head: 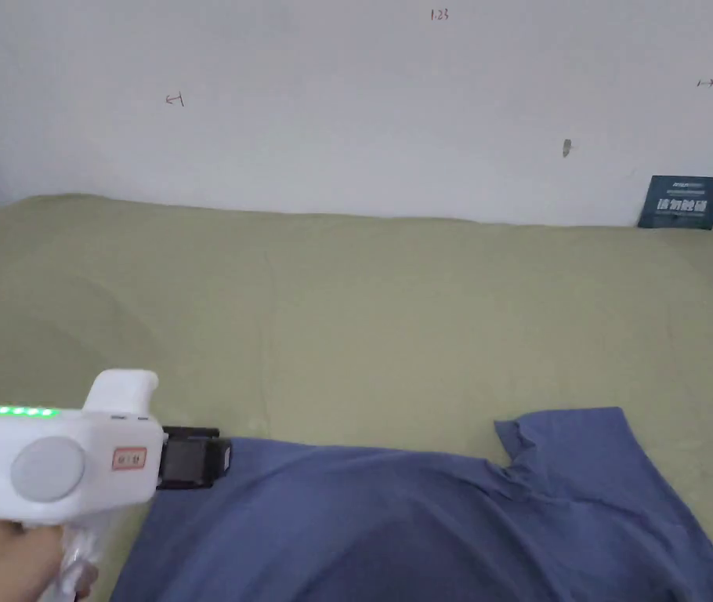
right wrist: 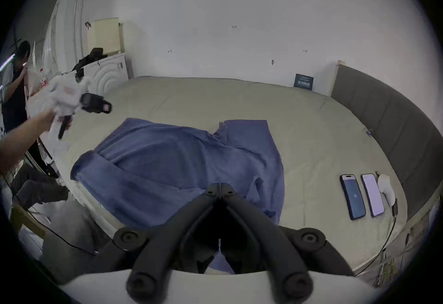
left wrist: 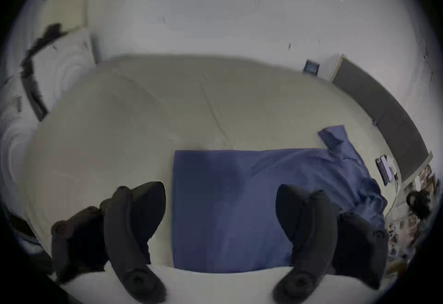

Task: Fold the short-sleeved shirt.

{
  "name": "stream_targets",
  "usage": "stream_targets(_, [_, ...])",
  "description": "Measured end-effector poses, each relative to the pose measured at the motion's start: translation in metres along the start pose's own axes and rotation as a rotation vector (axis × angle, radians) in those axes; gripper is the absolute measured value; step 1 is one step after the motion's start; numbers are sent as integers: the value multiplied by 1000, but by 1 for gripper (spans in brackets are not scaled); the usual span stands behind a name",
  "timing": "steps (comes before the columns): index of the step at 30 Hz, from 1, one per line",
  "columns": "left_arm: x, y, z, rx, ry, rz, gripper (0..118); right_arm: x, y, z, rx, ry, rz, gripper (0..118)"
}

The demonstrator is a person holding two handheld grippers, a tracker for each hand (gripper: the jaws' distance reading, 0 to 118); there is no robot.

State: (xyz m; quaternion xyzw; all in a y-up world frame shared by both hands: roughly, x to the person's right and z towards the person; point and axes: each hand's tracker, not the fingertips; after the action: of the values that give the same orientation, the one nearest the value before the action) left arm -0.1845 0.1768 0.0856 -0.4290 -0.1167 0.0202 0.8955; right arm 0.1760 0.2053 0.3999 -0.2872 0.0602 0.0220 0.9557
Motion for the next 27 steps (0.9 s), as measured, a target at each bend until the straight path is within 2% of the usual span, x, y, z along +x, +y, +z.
stream_targets(2, [-12, 23, -60, -78, 109, 22, 100, 8, 5, -10, -27, -18, 5, 0])
stream_targets(6, [-23, 25, -147, -314, 205, 6, 99, 38, 23, -39, -68, -12, -26, 0])
stream_targets(9, [-24, 12, -168, -373, 159, -5, 99, 71, 50, -79, -115, 29, -47, 0])
stream_targets(11, [-21, 15, -156, -319, 168, 16, 95, 92, 76, -117, -175, 53, -59, 0])
stream_targets(12, [-21, 16, -151, -313, 168, 14, 82, 103, 88, -139, -215, 74, -82, 1])
stream_targets(13, [-20, 13, -144, -305, 169, -7, 55, 113, 98, -160, -243, 51, -112, 17])
stream_targets(14, [-17, 11, -137, -279, 181, -53, 23, 127, 109, -185, -285, 70, -138, 41])
stream_targets(15, [-17, 13, -128, -275, 147, -55, 12, 140, 119, -211, -368, 77, -162, 41])
stream_targets(16, [-14, 17, -116, -281, 58, -15, 6, 148, 125, -232, -423, 40, -175, 52])
stream_targets(17, [-14, 21, -111, -285, 36, 28, 6, 155, 129, -256, -510, 47, -172, 62])
stream_targets(18, [-13, 21, -113, -282, 68, 31, 6, 162, 130, -275, -584, 47, -175, 88])
stream_targets(19, [-12, 18, -113, -278, 79, 4, 6, 168, 129, -292, -614, 44, -202, 94])
stream_targets(21, [-11, 12, -116, -285, 91, -14, 6, 174, 123, -321, -736, 10, -256, 89])
stream_targets(23, [-12, 16, -122, -300, 87, 10, 6, 171, 115, -337, -783, -35, -279, 90])
stream_targets(26, [-12, 16, -126, -306, 88, 12, 6, 159, 104, -344, -799, -18, -255, 88])
stream_targets(27, [-13, 16, -127, -307, 89, 16, 6, 153, 105, -342, -801, -79, -204, 83])
